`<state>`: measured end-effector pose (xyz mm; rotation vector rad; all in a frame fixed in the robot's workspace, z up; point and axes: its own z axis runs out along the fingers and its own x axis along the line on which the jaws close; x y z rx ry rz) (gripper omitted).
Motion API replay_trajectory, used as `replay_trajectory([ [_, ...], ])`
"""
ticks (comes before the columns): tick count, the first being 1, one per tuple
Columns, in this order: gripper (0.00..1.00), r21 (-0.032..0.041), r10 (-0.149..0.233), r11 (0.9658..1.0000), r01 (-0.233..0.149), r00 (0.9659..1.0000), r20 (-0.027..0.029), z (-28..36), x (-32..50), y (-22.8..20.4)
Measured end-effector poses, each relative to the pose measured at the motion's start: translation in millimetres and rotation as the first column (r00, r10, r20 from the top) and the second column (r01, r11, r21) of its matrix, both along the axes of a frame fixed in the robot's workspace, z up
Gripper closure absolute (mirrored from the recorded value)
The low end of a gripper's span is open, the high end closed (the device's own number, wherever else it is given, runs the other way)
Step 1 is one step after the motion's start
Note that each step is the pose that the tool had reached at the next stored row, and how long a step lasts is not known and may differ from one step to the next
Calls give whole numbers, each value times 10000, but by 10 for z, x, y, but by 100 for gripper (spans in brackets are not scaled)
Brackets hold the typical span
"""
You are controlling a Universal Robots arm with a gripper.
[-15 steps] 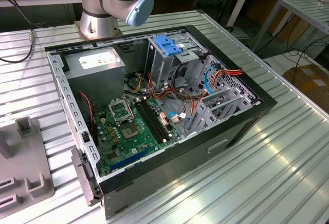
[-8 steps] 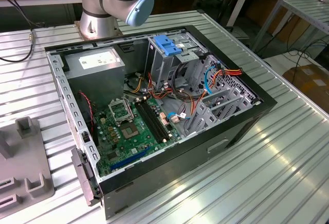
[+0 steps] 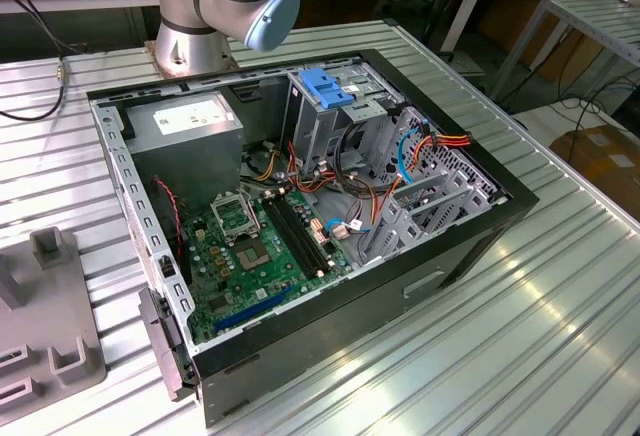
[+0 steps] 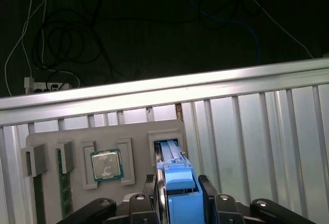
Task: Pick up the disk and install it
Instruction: 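Pick up the disk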
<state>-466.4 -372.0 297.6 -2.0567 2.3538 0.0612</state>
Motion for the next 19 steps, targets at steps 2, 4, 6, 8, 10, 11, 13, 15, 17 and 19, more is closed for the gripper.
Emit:
replay_trajectory([
  [2,55,0,0,10000,0,10000,0,0,0,0],
  [4,56,0,1,10000,-1,10000,0,1,0,0],
  [6,62,0,0,10000,0,10000,0,1,0,0],
  [8,62,0,0,10000,0,10000,0,1,0,0],
  [10,62,0,0,10000,0,10000,-1,2,0,0],
  [11,62,0,0,10000,0,10000,0,2,0,0],
  [13,62,0,45,10000,-45,10000,0,2,0,0],
  [15,62,-1,380,9993,-380,9993,-1,3,-1,-1],
  [17,62,0,692,9976,-692,9976,0,3,0,-2],
  [19,62,-1,861,9963,-861,9963,-2,3,0,-3],
])
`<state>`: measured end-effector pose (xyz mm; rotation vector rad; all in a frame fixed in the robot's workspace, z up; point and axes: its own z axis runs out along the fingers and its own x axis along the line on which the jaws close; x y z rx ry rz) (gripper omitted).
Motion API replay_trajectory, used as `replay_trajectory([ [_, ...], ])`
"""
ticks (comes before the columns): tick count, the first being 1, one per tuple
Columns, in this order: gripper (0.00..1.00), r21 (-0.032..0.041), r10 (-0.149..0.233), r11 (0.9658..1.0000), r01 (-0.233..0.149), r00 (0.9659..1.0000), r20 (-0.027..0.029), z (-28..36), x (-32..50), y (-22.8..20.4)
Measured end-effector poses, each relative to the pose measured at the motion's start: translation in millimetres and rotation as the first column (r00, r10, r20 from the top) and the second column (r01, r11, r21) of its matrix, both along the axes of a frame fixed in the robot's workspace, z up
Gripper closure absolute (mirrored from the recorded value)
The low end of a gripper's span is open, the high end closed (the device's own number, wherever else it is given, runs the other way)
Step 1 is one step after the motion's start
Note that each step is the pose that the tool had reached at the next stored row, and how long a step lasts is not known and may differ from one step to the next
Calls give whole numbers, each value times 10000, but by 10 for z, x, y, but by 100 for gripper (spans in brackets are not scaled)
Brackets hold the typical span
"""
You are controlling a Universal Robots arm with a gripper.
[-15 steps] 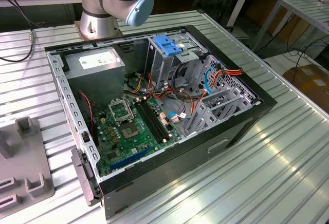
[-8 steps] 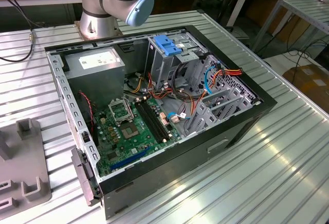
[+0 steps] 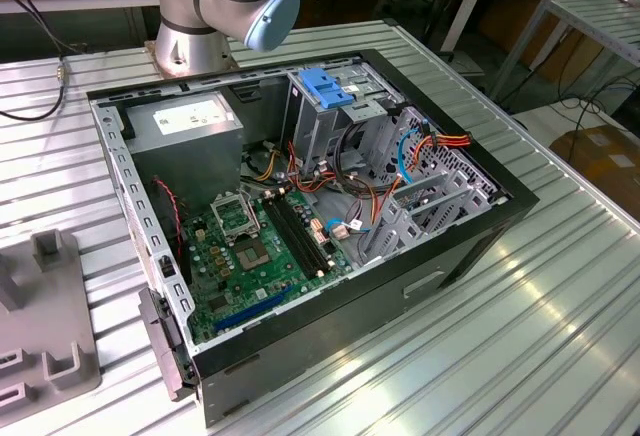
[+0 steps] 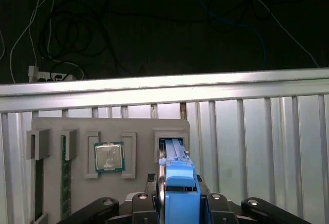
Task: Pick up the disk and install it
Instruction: 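Pick up the disk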
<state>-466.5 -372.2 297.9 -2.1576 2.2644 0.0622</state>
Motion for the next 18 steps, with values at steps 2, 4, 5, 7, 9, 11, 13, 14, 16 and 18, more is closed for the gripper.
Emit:
replay_trajectory([
  [2,62,1,296,9996,-296,9996,1,0,0,-1],
  [4,62,1,398,9992,-398,9992,2,-1,0,-1],
  [5,62,1,399,9992,-399,9992,1,0,0,-1],
  [7,62,-1,435,9991,-435,9991,0,0,0,-2],
  [9,62,-3,668,9978,-668,9978,2,-1,0,-2],
  [11,62,-3,690,9976,-690,9976,2,-1,0,-2],
  [13,62,-3,690,9976,-690,9976,1,-1,0,-2],
  [14,62,-3,690,9976,-690,9976,1,-1,0,-2],
  [16,62,-3,690,9976,-690,9976,1,-1,0,-2],
  [18,62,-4,692,9976,-692,9976,1,0,0,-18],
])
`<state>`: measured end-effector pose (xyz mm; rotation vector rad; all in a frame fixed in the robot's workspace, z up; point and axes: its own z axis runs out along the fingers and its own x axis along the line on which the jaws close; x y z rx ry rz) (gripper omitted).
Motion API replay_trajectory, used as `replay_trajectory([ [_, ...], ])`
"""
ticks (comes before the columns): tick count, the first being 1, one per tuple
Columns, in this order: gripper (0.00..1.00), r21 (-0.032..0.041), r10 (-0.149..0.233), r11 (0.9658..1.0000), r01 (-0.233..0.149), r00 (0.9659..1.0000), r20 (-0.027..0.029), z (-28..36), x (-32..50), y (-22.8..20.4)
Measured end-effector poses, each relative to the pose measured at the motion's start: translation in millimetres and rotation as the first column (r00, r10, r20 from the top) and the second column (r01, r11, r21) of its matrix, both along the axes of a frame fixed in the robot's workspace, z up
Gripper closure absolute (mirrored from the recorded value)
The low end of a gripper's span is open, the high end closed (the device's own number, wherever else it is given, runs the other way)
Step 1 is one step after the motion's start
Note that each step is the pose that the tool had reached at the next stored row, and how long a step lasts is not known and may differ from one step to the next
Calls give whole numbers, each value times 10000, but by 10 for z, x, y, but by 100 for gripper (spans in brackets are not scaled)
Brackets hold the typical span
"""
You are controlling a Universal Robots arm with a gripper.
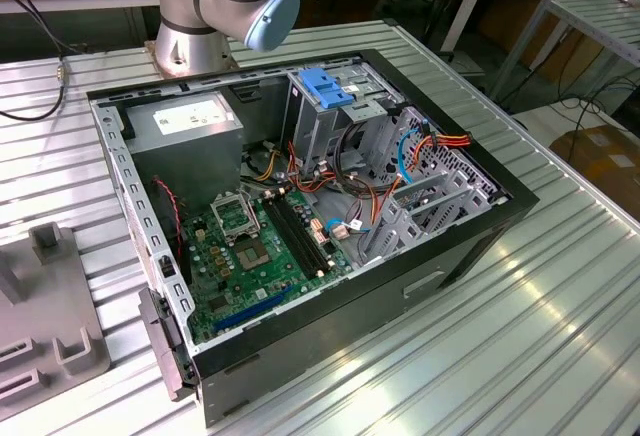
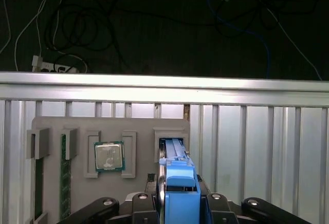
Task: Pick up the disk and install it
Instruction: 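Pick up the disk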
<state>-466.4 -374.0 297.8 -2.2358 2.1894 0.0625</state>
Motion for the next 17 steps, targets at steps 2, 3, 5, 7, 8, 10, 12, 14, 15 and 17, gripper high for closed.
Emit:
replay_trajectory([
  [2,62,1,-1,10000,1,10000,0,0,0,-19],
  [3,62,0,-2,10000,2,10000,0,0,0,-22],
  [5,62,1,-1,10000,1,10000,0,0,0,-26],
  [7,62,0,0,10000,0,10000,1,-2,1,-24],
  [8,62,0,0,10000,0,10000,0,-3,2,-22],
  [10,62,-1,-8,10000,8,10000,-2,-8,8,-11],
  [12,62,0,-15,10000,15,10000,-1,-10,10,-9],
  [14,62,0,-19,10000,19,10000,-1,-10,10,-8],
  [15,62,-1,-20,10000,20,10000,-2,-9,10,-8],
  [17,63,-14,-19,10000,19,10000,-1,-8,10,-8],
])
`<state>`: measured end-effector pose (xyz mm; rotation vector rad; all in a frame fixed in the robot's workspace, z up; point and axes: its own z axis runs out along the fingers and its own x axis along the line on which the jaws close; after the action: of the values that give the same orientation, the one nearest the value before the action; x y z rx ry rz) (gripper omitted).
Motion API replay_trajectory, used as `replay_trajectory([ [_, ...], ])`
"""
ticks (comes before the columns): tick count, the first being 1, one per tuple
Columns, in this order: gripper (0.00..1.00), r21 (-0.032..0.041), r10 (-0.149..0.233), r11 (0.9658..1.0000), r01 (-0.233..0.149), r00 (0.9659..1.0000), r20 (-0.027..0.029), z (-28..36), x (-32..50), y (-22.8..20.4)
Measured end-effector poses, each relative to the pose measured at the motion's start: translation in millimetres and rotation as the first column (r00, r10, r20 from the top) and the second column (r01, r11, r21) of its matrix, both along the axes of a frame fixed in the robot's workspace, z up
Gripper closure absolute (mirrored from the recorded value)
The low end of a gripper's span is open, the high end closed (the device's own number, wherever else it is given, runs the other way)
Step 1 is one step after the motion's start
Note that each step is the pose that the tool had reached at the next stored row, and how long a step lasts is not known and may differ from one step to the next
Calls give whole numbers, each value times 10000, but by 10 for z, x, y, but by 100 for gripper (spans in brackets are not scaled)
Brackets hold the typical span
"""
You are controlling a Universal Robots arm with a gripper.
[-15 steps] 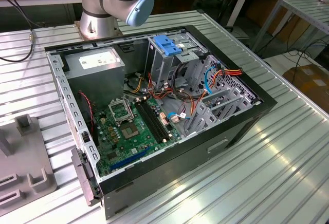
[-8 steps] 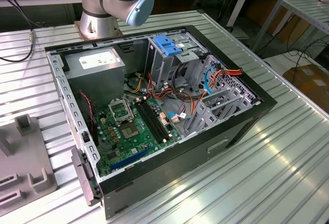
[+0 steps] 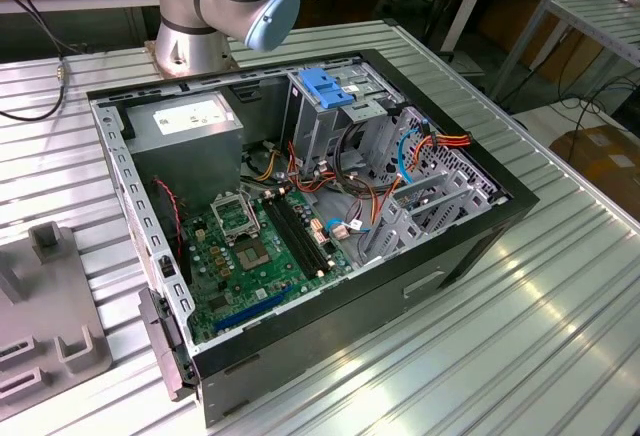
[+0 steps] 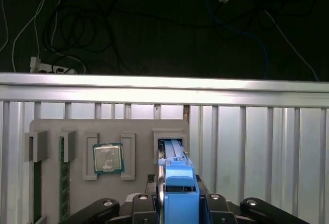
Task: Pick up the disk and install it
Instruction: 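Pick up the disk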
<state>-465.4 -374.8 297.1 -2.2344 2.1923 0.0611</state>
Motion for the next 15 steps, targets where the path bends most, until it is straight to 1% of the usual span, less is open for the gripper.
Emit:
replay_trajectory([
  [5,63,-24,-43,10000,43,10000,0,3,0,3],
  [9,63,-29,-310,9995,310,9995,0,4,0,3],
  [13,63,-29,-314,9995,314,9995,-1,6,0,3],
  [15,63,-31,-314,9995,314,9995,0,29,1,3],
])
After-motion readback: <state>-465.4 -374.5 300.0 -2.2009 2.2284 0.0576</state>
